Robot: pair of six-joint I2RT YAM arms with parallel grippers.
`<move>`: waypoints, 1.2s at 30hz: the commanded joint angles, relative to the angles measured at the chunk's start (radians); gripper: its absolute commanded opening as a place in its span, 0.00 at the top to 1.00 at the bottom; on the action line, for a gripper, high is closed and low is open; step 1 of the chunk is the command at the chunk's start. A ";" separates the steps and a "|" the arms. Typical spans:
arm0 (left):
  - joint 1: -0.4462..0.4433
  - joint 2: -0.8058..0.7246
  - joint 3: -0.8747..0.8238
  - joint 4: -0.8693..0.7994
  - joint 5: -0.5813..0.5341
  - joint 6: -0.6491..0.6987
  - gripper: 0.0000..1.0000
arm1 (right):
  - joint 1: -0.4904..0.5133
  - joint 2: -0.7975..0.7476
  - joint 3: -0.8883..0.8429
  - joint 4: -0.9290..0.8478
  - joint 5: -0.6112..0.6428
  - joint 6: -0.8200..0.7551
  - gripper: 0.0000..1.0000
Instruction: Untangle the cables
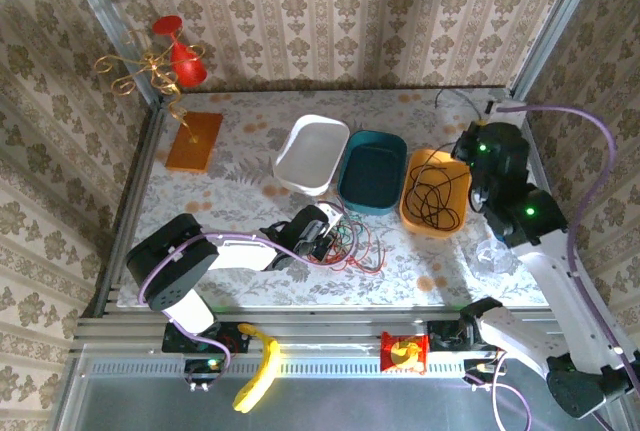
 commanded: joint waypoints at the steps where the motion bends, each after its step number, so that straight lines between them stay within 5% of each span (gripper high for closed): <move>1: 0.016 0.013 -0.024 -0.079 -0.019 -0.022 1.00 | -0.005 -0.003 -0.075 -0.037 -0.033 0.085 1.00; 15: 0.013 0.013 -0.017 -0.087 -0.020 -0.029 1.00 | -0.005 -0.021 -0.075 -0.049 0.276 0.113 1.00; 26: 0.012 0.024 -0.011 -0.090 -0.012 -0.023 1.00 | -0.006 -0.139 0.002 0.051 0.062 0.104 1.00; 36: 0.013 0.028 -0.008 -0.087 -0.010 -0.025 1.00 | -0.012 -0.083 0.090 0.059 0.106 0.025 1.00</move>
